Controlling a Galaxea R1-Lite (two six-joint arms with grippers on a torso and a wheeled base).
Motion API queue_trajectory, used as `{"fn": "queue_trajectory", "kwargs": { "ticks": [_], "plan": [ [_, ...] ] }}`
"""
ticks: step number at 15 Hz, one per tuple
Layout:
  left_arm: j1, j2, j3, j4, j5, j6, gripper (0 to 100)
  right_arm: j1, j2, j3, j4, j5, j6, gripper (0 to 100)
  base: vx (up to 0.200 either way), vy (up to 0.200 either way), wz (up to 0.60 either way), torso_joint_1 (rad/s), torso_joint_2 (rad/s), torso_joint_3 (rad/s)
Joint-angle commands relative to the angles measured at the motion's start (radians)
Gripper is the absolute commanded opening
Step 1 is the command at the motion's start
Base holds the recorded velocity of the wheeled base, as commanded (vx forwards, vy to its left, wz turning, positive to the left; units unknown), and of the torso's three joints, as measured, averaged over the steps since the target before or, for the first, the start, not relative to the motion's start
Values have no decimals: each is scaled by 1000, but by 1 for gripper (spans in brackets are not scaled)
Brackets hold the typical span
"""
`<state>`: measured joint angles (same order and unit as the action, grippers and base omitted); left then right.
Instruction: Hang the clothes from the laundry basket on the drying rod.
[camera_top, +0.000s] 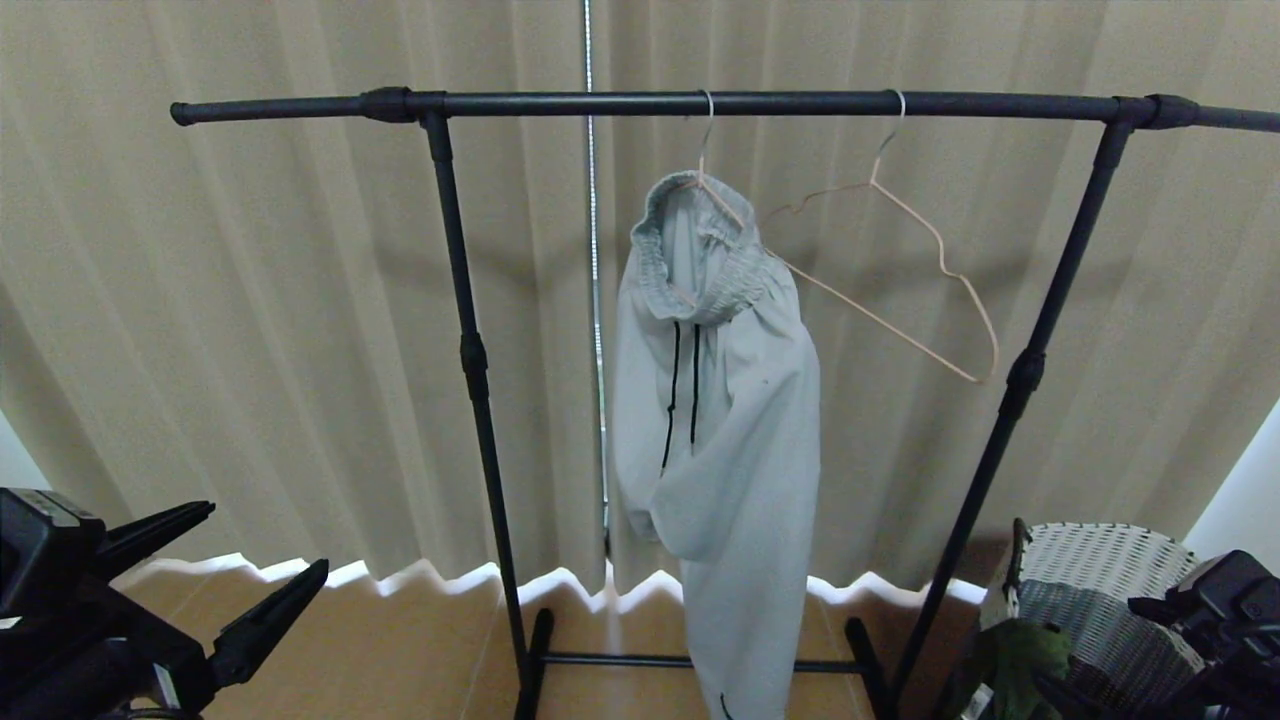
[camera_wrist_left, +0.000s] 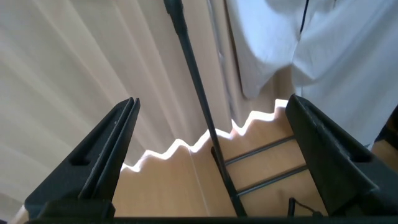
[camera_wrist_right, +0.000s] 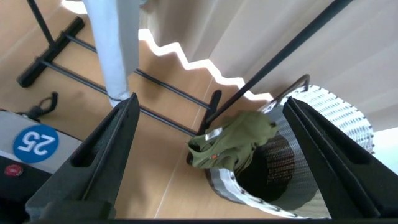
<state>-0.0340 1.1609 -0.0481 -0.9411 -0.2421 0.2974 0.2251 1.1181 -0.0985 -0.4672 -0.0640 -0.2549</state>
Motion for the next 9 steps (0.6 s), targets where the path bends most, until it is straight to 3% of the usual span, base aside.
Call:
{"fn": "queue_trajectory", "kwargs": {
  "ticks": [1, 9],
  "plan": [
    [-4, -1, -1, -2, 0, 0, 100, 0, 2, 0, -1, 0, -12, 100, 0, 0, 0, -198, 466, 256],
    [-4, -3, 1, -2, 0, 0, 100, 0, 0, 11, -4, 0, -17, 100, 0, 0, 0, -177, 439, 258]
  ]
}}
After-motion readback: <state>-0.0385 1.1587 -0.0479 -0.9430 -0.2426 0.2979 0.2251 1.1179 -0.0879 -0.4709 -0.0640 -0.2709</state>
